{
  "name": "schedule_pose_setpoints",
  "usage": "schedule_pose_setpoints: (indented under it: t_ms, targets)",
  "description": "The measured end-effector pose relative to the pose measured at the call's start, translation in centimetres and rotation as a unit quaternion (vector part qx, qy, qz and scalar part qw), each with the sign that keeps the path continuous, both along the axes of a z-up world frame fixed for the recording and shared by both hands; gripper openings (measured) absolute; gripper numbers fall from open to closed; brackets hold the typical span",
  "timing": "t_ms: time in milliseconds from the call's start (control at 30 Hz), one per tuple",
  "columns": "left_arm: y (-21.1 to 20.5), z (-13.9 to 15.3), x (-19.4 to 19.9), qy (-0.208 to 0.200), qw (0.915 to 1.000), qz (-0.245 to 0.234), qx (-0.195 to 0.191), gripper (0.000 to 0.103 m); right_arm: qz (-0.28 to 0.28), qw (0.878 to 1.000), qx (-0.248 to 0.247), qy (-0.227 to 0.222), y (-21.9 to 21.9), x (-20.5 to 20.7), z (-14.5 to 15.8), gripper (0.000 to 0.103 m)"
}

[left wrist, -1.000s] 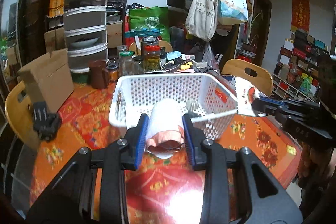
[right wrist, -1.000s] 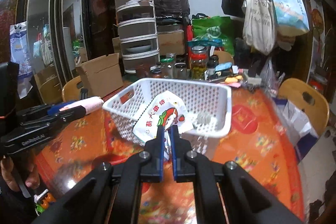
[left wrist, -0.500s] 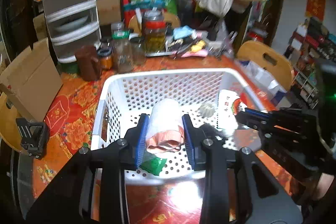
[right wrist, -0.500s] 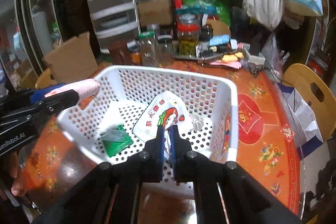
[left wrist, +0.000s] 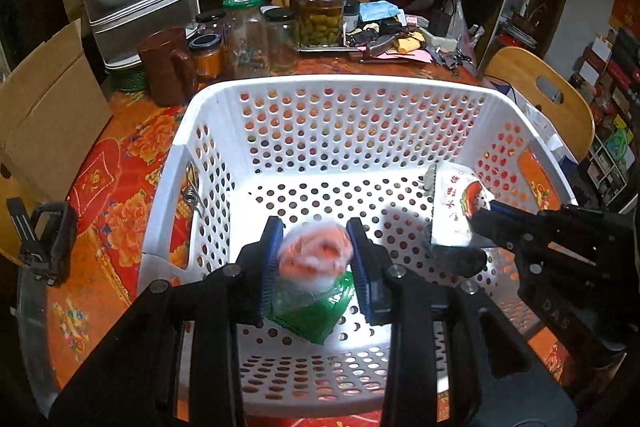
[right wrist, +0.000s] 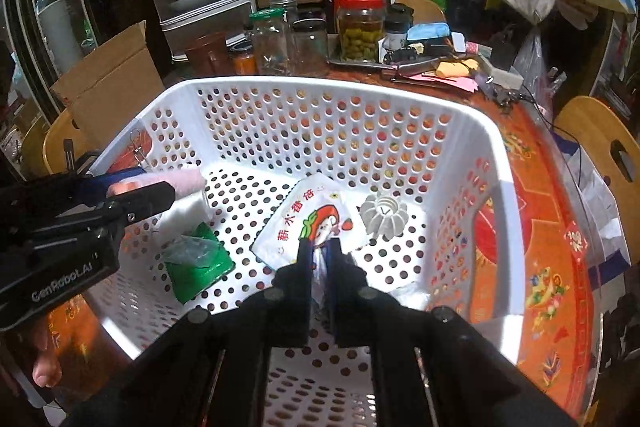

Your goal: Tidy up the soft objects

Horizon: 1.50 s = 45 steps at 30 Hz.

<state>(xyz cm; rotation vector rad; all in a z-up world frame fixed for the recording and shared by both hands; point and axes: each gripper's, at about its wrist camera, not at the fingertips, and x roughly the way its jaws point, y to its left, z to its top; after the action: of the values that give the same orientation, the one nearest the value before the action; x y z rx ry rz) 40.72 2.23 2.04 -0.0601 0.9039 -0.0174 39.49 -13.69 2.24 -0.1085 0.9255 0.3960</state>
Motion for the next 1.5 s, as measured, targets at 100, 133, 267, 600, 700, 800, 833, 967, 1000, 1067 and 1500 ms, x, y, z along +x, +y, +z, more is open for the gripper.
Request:
schedule_pose_setpoints:
  t_ms: [100,133,267,600,700,800,833,967,1000,1067,1500]
  targets:
    - [-0.1,0.1,-0.1,-0.005,1.0000,0.003,0.004,0.030,0.001,1.000,0.005,-0.009,-0.3,-0.3,0.3,0.021]
    - [0.0,0.2,-0.2,-0.006,1.0000,0.004,0.002,0.030,0.002,1.000,0.007,-0.013,-0.3,-0.4,0.5,0.025]
    - [0.1,0.8,-0.7,-0.014,0.9999,-0.001,-0.005,0.031,0.004,0.999,0.012,-0.029,-0.5,-1.2,1.2,0.048]
    - [-0.9,3.9,-6.4,-0.073,0.9968,-0.032,-0.004,0.100,0.002,0.996,0.024,-0.085,-2.1,-6.3,4.1,0.092]
    - [-1.1,4.7,-9.4,-0.089,0.9954,-0.037,0.003,0.103,-0.007,0.995,0.027,-0.101,-2.9,-8.6,4.9,0.096]
    - [-1.3,5.4,-12.8,-0.102,0.9941,-0.034,0.014,0.103,-0.018,0.993,0.039,-0.113,-3.9,-11.0,5.7,0.096]
    - [-1.4,5.7,-14.1,-0.108,0.9935,-0.034,0.017,0.103,-0.024,0.992,0.042,-0.116,-4.2,-11.8,6.0,0.096]
    - [-0.8,6.7,-20.0,-0.123,0.9918,-0.033,0.002,0.103,-0.042,0.986,0.048,-0.156,-5.6,-16.9,7.6,0.096]
    - [-0.7,6.8,-21.3,-0.127,0.9913,-0.032,-0.002,0.103,-0.041,0.984,0.044,-0.167,-5.9,-18.2,7.9,0.096]
    - [-0.1,7.2,-24.3,-0.139,0.9898,-0.026,-0.012,0.103,-0.045,0.981,0.039,-0.184,-6.4,-20.8,8.5,0.097]
    - [-1.0,9.5,-40.3,-0.202,0.9793,-0.007,0.001,0.103,-0.027,0.972,0.060,-0.227,-7.3,-34.5,10.0,0.099]
